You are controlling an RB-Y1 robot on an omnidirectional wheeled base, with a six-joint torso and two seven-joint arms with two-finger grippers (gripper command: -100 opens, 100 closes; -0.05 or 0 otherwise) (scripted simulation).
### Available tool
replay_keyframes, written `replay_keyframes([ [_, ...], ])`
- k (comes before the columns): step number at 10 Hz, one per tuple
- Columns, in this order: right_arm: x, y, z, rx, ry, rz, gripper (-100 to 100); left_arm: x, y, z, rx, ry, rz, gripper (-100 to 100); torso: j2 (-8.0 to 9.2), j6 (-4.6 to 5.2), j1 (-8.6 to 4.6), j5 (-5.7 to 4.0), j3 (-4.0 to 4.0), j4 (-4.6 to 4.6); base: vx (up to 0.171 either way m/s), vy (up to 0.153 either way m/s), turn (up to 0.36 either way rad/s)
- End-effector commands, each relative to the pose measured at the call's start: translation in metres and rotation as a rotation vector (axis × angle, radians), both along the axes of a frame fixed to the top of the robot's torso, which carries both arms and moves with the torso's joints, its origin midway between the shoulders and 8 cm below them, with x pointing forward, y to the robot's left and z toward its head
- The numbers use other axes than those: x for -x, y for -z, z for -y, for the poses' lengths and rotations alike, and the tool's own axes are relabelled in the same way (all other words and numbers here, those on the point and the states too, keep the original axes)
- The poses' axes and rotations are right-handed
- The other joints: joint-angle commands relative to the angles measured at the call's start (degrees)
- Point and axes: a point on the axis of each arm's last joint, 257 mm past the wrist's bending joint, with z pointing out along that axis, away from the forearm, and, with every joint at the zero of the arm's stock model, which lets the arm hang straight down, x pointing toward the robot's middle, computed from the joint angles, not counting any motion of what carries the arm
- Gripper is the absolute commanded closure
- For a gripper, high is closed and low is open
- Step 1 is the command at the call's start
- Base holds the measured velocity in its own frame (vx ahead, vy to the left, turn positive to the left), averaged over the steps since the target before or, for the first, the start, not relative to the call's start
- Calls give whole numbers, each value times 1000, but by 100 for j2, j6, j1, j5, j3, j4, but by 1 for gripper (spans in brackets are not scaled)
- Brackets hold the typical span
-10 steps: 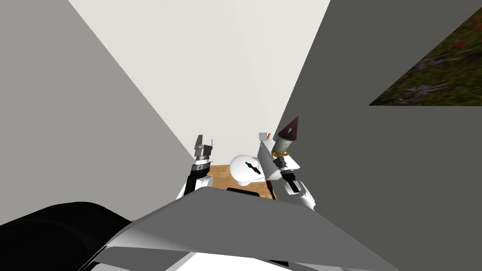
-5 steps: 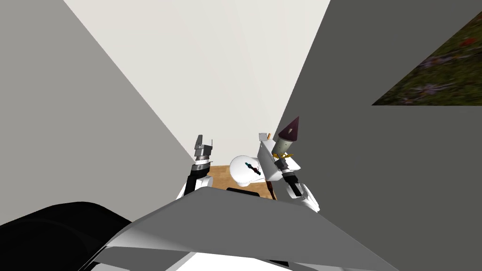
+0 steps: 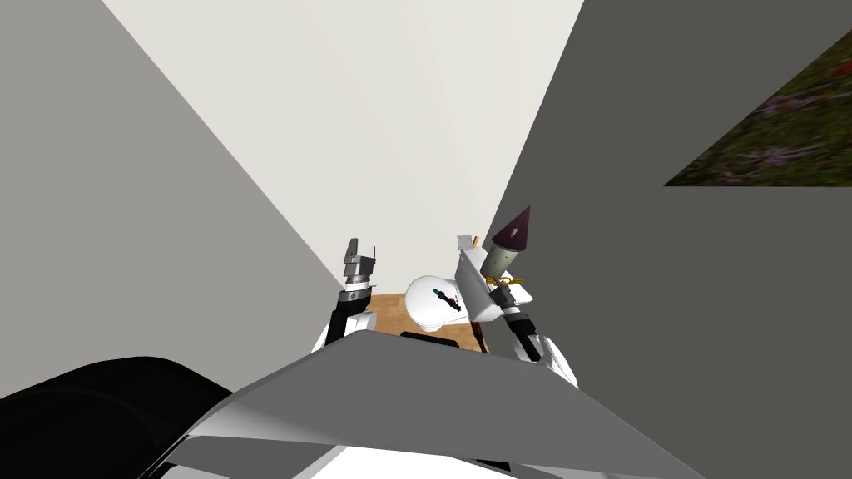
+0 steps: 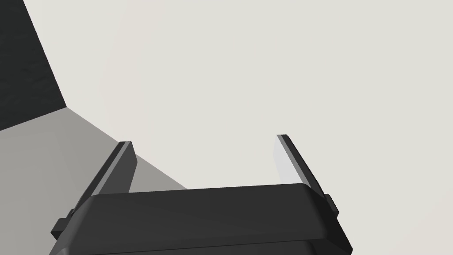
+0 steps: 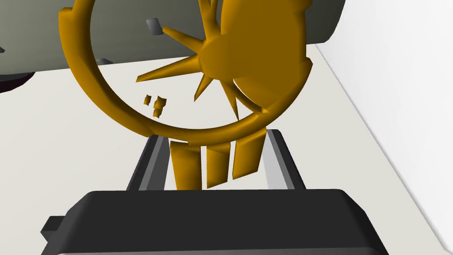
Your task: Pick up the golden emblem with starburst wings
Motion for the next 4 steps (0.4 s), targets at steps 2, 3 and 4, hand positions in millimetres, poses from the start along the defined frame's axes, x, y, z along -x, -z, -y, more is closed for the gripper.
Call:
replay_keyframes([
  [2, 7, 6, 11, 39, 13, -28, 100, 0, 0, 0, 0, 0, 0, 0, -5, -4, -4, 0, -2, 2, 32, 5, -23],
  [3, 7, 3, 11, 22, 16, -20, 100, 0, 0, 0, 0, 0, 0, 0, -5, -9, -2, 0, -3, 0, 7, -1, 1],
  [4, 8, 4, 11, 25, 16, -22, 0, 0, 0, 0, 0, 0, 0, 0, -2, -9, 0, 1, 0, 3, 0, 0, 0],
])
